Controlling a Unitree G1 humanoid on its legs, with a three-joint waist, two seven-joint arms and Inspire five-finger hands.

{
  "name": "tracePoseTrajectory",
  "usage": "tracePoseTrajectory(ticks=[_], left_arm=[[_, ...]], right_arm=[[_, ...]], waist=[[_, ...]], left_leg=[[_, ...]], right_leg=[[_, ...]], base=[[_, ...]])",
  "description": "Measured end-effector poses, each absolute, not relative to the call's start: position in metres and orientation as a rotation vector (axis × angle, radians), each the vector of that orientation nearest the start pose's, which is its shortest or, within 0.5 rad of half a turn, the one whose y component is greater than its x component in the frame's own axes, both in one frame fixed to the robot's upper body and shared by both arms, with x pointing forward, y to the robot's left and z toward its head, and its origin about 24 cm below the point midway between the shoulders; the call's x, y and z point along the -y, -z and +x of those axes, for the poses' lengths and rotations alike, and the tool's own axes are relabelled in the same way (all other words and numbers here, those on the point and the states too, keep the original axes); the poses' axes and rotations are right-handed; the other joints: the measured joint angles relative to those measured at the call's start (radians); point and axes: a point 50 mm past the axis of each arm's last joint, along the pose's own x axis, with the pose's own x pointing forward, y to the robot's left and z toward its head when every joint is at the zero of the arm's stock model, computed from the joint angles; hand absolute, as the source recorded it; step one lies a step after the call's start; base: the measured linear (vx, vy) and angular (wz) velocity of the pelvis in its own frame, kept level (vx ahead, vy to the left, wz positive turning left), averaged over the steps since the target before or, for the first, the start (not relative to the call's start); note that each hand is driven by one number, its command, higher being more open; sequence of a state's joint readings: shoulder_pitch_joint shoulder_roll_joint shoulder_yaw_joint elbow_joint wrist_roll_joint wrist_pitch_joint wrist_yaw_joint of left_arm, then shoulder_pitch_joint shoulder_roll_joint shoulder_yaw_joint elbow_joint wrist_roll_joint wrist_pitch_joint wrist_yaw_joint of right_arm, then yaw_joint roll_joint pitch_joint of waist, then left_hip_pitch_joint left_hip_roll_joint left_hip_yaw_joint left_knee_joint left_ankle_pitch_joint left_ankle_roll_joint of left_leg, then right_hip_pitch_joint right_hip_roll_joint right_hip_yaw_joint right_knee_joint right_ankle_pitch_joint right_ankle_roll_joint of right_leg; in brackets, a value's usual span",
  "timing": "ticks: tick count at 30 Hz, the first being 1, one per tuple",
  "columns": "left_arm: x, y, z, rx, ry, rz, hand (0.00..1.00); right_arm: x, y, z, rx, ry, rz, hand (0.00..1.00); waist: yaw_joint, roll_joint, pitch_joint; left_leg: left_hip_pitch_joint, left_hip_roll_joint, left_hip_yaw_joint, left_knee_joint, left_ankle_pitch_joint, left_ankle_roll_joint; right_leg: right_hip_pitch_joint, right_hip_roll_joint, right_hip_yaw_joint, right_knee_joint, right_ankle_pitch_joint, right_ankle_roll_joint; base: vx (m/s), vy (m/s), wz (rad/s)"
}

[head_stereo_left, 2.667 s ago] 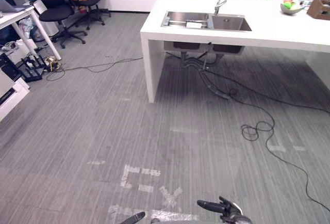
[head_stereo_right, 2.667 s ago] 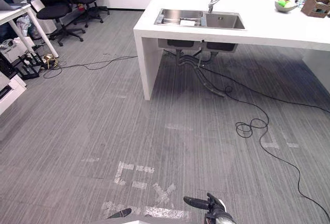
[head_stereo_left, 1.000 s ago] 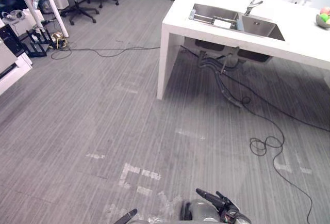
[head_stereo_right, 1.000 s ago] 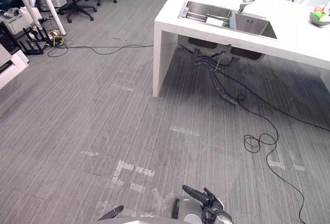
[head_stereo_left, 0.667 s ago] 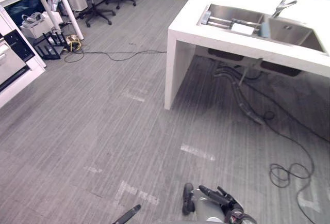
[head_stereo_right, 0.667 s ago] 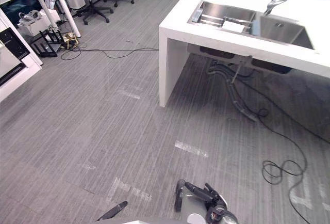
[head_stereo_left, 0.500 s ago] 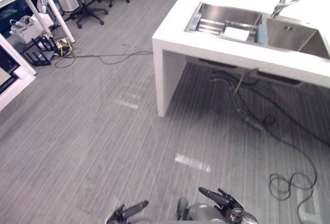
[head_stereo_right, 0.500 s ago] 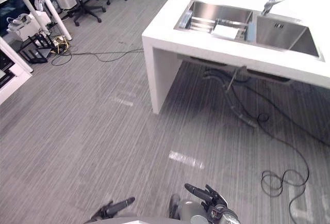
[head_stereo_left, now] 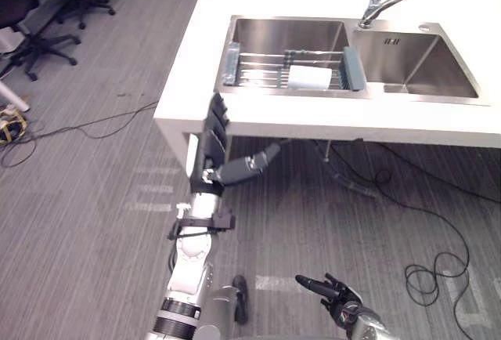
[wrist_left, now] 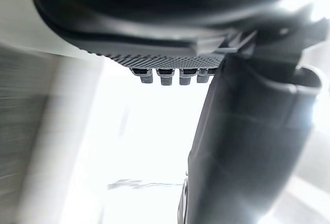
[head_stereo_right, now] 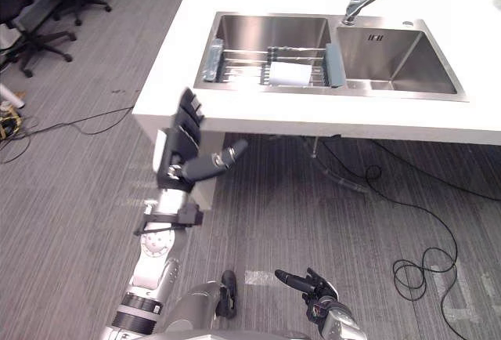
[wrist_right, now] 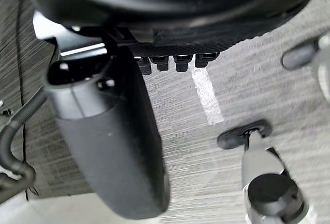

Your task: Walk over to the sink, pick up the cup, carry it to the dishwasher, place the cup inside the dishwasher, then close the dishwasher door

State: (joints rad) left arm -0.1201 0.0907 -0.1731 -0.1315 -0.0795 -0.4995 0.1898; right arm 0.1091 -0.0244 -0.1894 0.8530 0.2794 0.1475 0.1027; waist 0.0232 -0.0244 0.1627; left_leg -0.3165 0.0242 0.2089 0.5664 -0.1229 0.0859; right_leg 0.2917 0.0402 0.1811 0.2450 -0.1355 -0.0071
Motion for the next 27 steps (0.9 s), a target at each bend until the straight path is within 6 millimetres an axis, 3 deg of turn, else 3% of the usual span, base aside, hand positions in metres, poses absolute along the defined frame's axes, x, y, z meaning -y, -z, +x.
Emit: tracePoseTrajectory(ticks=[1, 2, 3, 4, 5, 6, 8, 11, 12, 13, 14, 15, 17, 18, 21, 24, 27], left_arm=[[-0.124, -0.153, 0.240, 0.808, 0.025, -0.123, 1.00], [-0.127, -0.168, 0.232, 0.911, 0.014, -0.145, 1.00], [-0.129, -0.174, 0.229, 0.958, 0.007, -0.149, 1.00], [-0.134, -0.181, 0.224, 1.018, -0.035, -0.166, 1.00], [-0.139, -0.182, 0.222, 1.045, -0.089, -0.183, 1.00], [-0.141, -0.182, 0.222, 1.048, -0.113, -0.187, 1.00], [-0.145, -0.183, 0.227, 1.044, -0.160, -0.184, 1.00], [-0.150, -0.184, 0.239, 1.004, -0.189, -0.181, 1.00], [-0.152, -0.183, 0.247, 0.959, -0.201, -0.185, 1.00], [-0.152, -0.183, 0.251, 0.933, -0.199, -0.173, 1.00], [-0.152, -0.180, 0.254, 0.892, -0.186, -0.149, 1.00], [-0.148, -0.166, 0.261, 0.790, -0.165, -0.123, 1.00], [-0.136, -0.154, 0.271, 0.672, -0.100, -0.081, 1.00], [-0.129, -0.149, 0.274, 0.624, -0.048, -0.028, 1.00], [-0.122, -0.140, 0.279, 0.550, 0.029, 0.064, 1.00], [-0.134, -0.127, 0.284, 0.466, 0.041, 0.222, 1.00], [-0.151, -0.114, 0.283, 0.387, 0.013, 0.375, 1.00]], right_arm=[[0.177, 0.157, 0.092, -1.079, 0.257, 0.408, 1.00], [0.175, 0.158, 0.086, -1.083, 0.258, 0.412, 1.00], [0.171, 0.159, 0.087, -1.086, 0.258, 0.415, 1.00], [0.172, 0.159, 0.088, -1.077, 0.251, 0.393, 1.00], [0.178, 0.157, 0.089, -1.047, 0.253, 0.372, 1.00], [0.180, 0.156, 0.091, -1.036, 0.250, 0.361, 1.00], [0.184, 0.156, 0.091, -1.024, 0.259, 0.351, 1.00], [0.184, 0.158, 0.085, -1.036, 0.298, 0.383, 1.00], [0.187, 0.158, 0.084, -1.039, 0.305, 0.382, 1.00], [0.187, 0.159, 0.083, -1.042, 0.306, 0.385, 1.00], [0.183, 0.159, 0.081, -1.052, 0.302, 0.392, 1.00], [0.193, 0.157, 0.085, -1.048, 0.285, 0.357, 1.00], [0.203, 0.155, 0.088, -1.046, 0.259, 0.308, 1.00], [0.204, 0.154, 0.091, -1.046, 0.242, 0.304, 1.00], [0.204, 0.155, 0.094, -1.058, 0.217, 0.295, 1.00], [0.207, 0.157, 0.093, -1.102, 0.201, 0.295, 1.00], [0.209, 0.158, 0.091, -1.128, 0.188, 0.304, 1.00]], waist=[[-0.001, -0.005, -0.043], [-0.002, -0.025, -0.078], [-0.005, -0.054, -0.080], [-0.006, -0.071, -0.085], [-0.017, -0.058, -0.086], [-0.026, -0.054, -0.088], [-0.050, -0.041, -0.091], [-0.071, -0.037, -0.089], [-0.079, -0.038, -0.089], [-0.079, -0.040, -0.090], [-0.079, -0.049, -0.094], [-0.075, 0.006, -0.102], [-0.072, 0.065, -0.115], [-0.073, 0.076, -0.116], [-0.075, 0.077, -0.117], [-0.071, 0.081, -0.119], [-0.068, 0.079, -0.118]], left_leg=[[0.065, -0.016, 0.012, -0.144, 0.047, 0.009], [0.147, -0.015, 0.062, -0.224, -0.019, 0.022], [0.187, -0.034, 0.072, -0.246, -0.028, 0.026], [0.258, -0.044, 0.102, -0.283, -0.054, 0.019], [0.320, -0.040, 0.113, -0.306, -0.068, 0.003], [0.346, -0.036, 0.116, -0.321, -0.072, -0.002], [0.436, 0.010, 0.106, -0.375, -0.076, -0.034], [0.488, 0.063, 0.069, -0.403, -0.080, -0.079], [0.518, 0.077, 0.050, -0.410, -0.103, -0.120], [0.531, 0.079, 0.046, -0.410, -0.115, -0.138], [0.549, 0.077, 0.045, -0.403, -0.136, -0.167], [0.569, 0.128, 0.046, -0.380, -0.166, -0.198], [0.567, 0.176, 0.052, -0.372, -0.155, -0.218], [0.570, 0.186, 0.050, -0.376, -0.130, -0.221], [0.571, 0.200, 0.049, -0.380, -0.085, -0.224], [0.576, 0.223, 0.048, -0.381, -0.056, -0.217], [0.455, 0.245, 0.014, -0.170, -0.045, -0.199]], right_leg=[[-0.040, 0.015, -0.033, 0.147, 0.016, 0.027], [-0.111, 0.011, -0.081, 0.363, 0.036, 0.094], [-0.160, -0.019, -0.097, 0.492, 0.066, 0.156], [-0.275, -0.088, -0.162, 0.717, 0.082, 0.168], [-0.367, -0.151, -0.235, 0.835, 0.038, 0.100], [-0.402, -0.178, -0.265, 0.852, 0.014, 0.074], [-0.502, -0.216, -0.366, 0.709, -0.077, 0.057], [-0.524, -0.210, -0.423, 0.405, -0.081, 0.056], [-0.523, -0.211, -0.396, 0.213, -0.026, 0.054], [-0.519, -0.213, -0.373, 0.140, 0.022, 0.044], [-0.512, -0.216, -0.331, 0.054, 0.156, 0.023], [-0.488, -0.171, -0.305, 0.060, 0.180, 0.083], [-0.474, -0.129, -0.311, 0.048, 0.153, 0.065], [-0.469, -0.118, -0.320, 0.048, 0.140, 0.056], [-0.453, -0.100, -0.324, 0.021, 0.132, 0.046], [-0.421, -0.064, -0.326, -0.043, 0.144, 0.035], [-0.397, -0.068, -0.336, -0.096, 0.145, 0.031]], base=[[0.29, 0.103, -0.45], [0.36, 0.099, -0.41], [0.38, 0.064, -0.64], [0.33, -0.002, -0.59], [0.34, 0.008, -0.54], [0.35, 0.017, -0.15], [0.37, -0.036, 0.07], [0.38, -0.182, 0.38], [0.48, -0.329, 0.42], [0.49, -0.370, 0.33], [0.41, -0.320, 0.13], [0.40, -0.306, 0.08], [0.33, -0.256, 0.03], [0.28, -0.238, 0.01], [0.16, -0.199, -0.02], [0.05, -0.169, -0.08], [0.03, -0.131, 0.12]])
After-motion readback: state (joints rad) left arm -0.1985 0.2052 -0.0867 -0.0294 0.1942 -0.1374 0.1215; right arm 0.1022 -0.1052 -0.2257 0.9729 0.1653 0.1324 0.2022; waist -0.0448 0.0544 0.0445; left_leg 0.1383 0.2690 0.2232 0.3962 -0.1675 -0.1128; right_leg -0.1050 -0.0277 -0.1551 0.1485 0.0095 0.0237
